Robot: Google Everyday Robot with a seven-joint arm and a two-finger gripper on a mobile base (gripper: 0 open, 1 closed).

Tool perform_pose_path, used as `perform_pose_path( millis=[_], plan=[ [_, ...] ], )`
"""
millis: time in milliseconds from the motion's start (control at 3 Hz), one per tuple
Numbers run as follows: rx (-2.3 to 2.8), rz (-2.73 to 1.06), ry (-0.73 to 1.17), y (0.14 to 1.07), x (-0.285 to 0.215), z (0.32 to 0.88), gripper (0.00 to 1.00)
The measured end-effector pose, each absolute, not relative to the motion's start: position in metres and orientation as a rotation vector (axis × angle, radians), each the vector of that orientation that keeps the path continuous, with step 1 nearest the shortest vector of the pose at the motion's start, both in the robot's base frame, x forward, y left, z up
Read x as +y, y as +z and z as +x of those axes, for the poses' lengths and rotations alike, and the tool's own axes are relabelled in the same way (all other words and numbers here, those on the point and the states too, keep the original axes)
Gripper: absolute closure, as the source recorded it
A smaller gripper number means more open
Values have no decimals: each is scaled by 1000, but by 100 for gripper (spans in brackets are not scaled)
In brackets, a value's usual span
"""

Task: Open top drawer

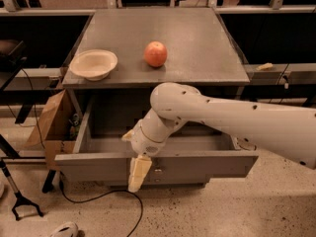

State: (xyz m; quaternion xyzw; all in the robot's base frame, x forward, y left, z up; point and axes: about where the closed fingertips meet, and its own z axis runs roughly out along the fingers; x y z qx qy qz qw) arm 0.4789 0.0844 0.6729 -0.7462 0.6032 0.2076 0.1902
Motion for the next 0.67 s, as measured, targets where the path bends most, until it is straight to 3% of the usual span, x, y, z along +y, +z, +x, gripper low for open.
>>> perform_pose_path(
  millis=[333, 667],
  plan=[
    [1692, -2125, 604, 669, 90, 473, 0],
    [1690, -2166, 609, 666, 90, 466, 19]
  ],
)
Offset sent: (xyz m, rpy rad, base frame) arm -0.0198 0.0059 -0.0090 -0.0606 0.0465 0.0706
